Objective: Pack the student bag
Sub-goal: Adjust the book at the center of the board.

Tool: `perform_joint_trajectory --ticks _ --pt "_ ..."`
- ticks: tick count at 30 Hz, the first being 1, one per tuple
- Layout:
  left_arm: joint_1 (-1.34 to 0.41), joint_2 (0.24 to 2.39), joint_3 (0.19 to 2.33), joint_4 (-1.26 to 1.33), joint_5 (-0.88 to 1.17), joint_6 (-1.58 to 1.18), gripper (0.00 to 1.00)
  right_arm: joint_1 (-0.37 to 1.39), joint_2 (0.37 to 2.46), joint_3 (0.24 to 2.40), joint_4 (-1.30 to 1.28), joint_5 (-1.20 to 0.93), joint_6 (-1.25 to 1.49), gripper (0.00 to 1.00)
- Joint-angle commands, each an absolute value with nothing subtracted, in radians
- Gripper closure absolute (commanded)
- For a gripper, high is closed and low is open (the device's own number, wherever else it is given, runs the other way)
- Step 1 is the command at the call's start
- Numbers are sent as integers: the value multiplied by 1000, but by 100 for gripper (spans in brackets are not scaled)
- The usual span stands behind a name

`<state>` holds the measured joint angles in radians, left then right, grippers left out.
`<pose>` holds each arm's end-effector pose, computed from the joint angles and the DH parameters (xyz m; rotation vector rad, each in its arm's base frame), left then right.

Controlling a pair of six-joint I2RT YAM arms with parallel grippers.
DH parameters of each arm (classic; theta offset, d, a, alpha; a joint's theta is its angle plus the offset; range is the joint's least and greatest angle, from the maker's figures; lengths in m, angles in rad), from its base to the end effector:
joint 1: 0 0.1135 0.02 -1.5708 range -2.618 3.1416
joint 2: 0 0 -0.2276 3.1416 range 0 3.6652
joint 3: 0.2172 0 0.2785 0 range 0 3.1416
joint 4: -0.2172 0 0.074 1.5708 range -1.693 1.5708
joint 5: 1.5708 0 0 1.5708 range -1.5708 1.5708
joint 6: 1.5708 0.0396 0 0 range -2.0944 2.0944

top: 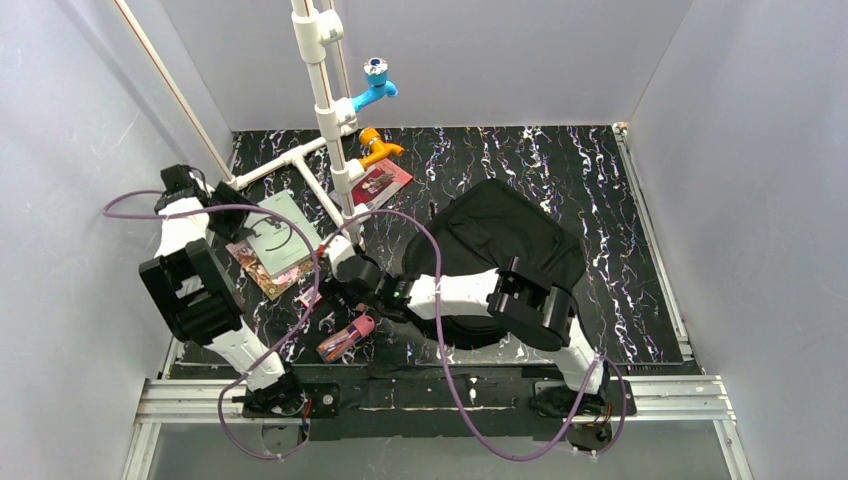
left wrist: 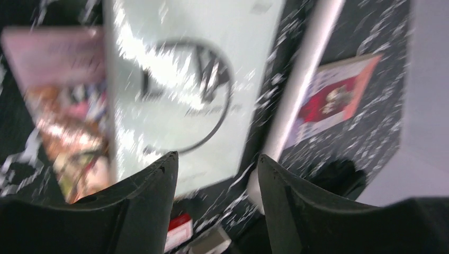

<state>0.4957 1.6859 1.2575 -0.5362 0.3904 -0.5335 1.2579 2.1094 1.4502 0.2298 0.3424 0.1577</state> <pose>0.3427 0.1682 0.1903 -1.0953 2.2512 -0.5087 0.1634 0.4618 0.1434 -0.8595 1.8278 0.5741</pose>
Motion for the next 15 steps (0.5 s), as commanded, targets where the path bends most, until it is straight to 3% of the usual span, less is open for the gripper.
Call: perform_joint_trajectory --ticks 1,8,15 --pt "472 1753 1369 -361 490 -621 44 1259 1981 1315 430 378 392 12" --pt "388 1883 1404 44 295 -623 38 1259 1867 1186 492 348 460 12" --pt "301 2068 1562 28 83 -569 36 1258 1804 1122 468 399 434 10"
